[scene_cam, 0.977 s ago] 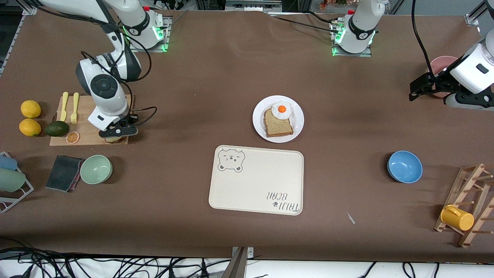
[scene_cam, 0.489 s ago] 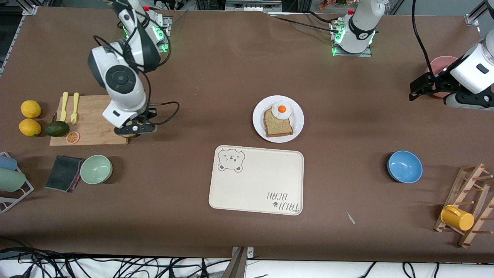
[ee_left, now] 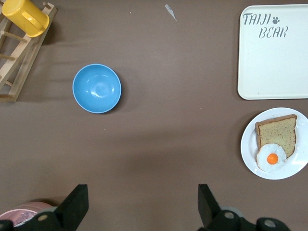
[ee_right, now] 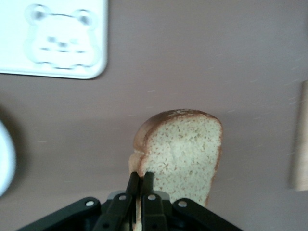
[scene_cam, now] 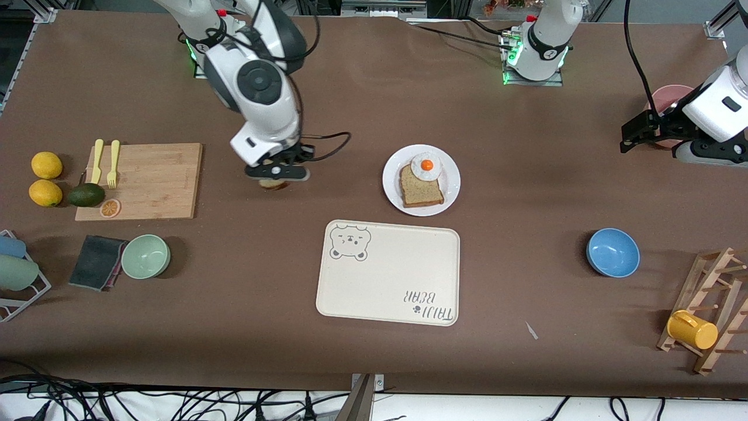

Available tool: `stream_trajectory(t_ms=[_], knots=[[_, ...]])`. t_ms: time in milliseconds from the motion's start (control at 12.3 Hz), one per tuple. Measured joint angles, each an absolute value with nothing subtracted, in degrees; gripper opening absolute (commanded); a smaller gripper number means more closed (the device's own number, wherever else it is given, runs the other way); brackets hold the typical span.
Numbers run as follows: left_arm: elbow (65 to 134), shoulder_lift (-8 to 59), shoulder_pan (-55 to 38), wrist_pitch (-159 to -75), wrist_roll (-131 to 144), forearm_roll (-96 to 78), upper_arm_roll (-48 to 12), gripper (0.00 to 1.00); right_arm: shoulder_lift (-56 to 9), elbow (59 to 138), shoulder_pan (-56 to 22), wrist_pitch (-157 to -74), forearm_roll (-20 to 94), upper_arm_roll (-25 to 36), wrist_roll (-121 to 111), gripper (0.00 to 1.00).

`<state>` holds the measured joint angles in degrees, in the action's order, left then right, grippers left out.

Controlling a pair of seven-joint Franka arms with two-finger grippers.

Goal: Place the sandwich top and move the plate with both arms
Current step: 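Carry the bread slice with the right gripper to the white plate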

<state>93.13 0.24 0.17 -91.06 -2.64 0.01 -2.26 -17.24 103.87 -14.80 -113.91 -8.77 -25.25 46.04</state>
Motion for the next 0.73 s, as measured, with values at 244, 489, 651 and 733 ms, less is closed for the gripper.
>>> stream_trajectory(t_ms=[244, 489, 651, 733], knots=[[93.13, 0.24, 0.19, -91.05, -2.64, 0.01, -2.25, 1.00, -23.89, 95.14, -22.05, -113.90, -8.51, -25.40, 57.83, 0.00], [93.13, 0.24, 0.19, -91.05, -2.64, 0.01, -2.24, 1.00, -30.47, 86.82, -27.86, -113.92, -8.51, -25.32, 67.20, 0.00], [93.13, 0.24, 0.21, -91.04, -2.64, 0.01, -2.24, 1.00, -34.56, 81.47, -32.38, -113.88, -8.52, -23.49, 72.24, 0.00], [93.13, 0.24, 0.21, -91.03, -2.64, 0.01, -2.23, 1.00, -36.41, 79.21, -34.73, -113.90, -8.52, -22.10, 74.30, 0.00]])
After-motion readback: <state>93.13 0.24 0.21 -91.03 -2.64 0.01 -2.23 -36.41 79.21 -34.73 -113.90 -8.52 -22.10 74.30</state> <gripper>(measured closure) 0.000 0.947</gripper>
